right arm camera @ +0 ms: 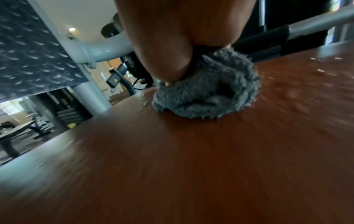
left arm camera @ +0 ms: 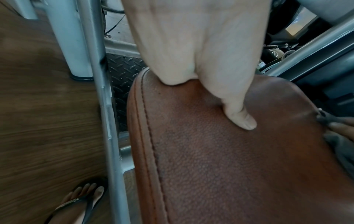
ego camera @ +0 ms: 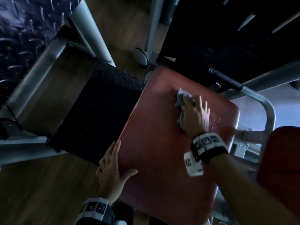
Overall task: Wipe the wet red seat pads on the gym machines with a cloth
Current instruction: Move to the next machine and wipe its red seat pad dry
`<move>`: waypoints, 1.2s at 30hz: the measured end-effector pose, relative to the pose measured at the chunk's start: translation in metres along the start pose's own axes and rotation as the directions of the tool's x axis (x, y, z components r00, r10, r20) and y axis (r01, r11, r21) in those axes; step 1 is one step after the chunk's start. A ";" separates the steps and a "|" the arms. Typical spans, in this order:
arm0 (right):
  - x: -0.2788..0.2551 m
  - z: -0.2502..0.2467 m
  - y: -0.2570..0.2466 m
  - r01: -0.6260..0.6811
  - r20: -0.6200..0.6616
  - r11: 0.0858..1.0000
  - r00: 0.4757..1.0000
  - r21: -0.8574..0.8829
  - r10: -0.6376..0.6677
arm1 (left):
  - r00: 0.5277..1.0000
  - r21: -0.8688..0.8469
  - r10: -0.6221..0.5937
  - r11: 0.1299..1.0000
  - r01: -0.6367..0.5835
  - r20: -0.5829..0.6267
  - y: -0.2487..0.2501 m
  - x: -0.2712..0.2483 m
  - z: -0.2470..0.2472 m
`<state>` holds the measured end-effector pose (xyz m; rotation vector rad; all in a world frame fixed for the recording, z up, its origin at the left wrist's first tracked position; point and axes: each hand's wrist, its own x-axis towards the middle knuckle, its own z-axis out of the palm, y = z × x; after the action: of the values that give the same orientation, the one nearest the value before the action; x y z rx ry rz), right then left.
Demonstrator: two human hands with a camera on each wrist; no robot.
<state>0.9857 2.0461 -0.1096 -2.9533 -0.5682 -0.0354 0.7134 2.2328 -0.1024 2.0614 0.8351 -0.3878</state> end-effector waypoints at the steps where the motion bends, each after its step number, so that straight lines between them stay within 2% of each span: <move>1: -0.023 0.000 -0.003 0.008 -0.025 1.000 1.000 -0.011 -0.008 | 1.000 0.001 -0.006 1.000 0.006 0.001 0.000 0.000 0.000; 3: -0.067 0.001 -0.007 0.003 -0.016 1.000 1.000 -0.025 -0.004 | 1.000 0.001 -0.012 1.000 0.012 0.004 0.001 0.000 -0.001; 6: -0.121 0.001 -0.013 -0.031 0.076 0.999 0.997 0.037 0.029 | 1.000 0.005 -0.018 1.000 0.018 0.011 0.001 0.001 0.000; 10: -0.151 -0.001 -0.021 0.070 0.145 0.996 0.987 0.047 -0.076 | 1.000 -0.001 -0.021 1.000 0.021 0.018 0.000 0.002 0.000; 15: -0.123 0.000 -0.018 0.152 0.144 0.988 0.978 -0.019 -0.147 | 1.000 0.034 -0.026 0.999 0.026 0.009 0.000 0.002 -0.001; 19: -0.095 -0.002 -0.022 0.075 0.134 0.997 0.988 0.026 -0.077 | 1.000 0.024 -0.021 0.999 0.021 0.005 -0.002 0.003 -0.001; 21: -0.095 -0.001 -0.026 0.077 0.133 0.997 0.988 0.023 -0.080 | 1.000 0.015 -0.021 1.000 0.021 -0.001 -0.003 0.003 0.001; 24: -0.106 0.001 -0.028 0.241 0.186 0.971 0.954 -0.005 -0.236 | 1.000 0.017 -0.022 1.000 0.022 -0.008 -0.004 0.004 0.002; 26: -0.104 0.001 -0.024 0.303 0.211 0.953 0.933 -0.023 -0.291 | 1.000 0.017 -0.019 1.000 0.019 -0.008 -0.005 0.004 0.002; 28: -0.096 0.000 -0.020 0.262 0.206 0.964 0.946 -0.041 -0.249 | 1.000 0.021 -0.013 1.000 0.013 -0.010 -0.006 0.005 0.002; 32: -0.085 -0.001 -0.026 0.098 0.151 0.995 0.984 -0.030 -0.092 | 1.000 0.019 -0.011 1.000 0.011 -0.006 -0.006 0.005 0.002; 34: -0.090 -0.001 -0.030 0.131 0.168 0.991 0.978 -0.035 -0.124 | 1.000 0.008 -0.015 1.000 0.015 -0.005 -0.005 0.005 0.002; 36: -0.098 -0.001 -0.029 0.218 0.217 0.975 0.955 -0.054 -0.201 | 1.000 0.001 -0.014 1.000 0.014 -0.005 -0.005 0.005 0.002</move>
<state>0.8840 2.0365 -0.1091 -2.9768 -0.9278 0.2434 0.7138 2.2350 -0.1095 2.0590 0.8532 -0.3911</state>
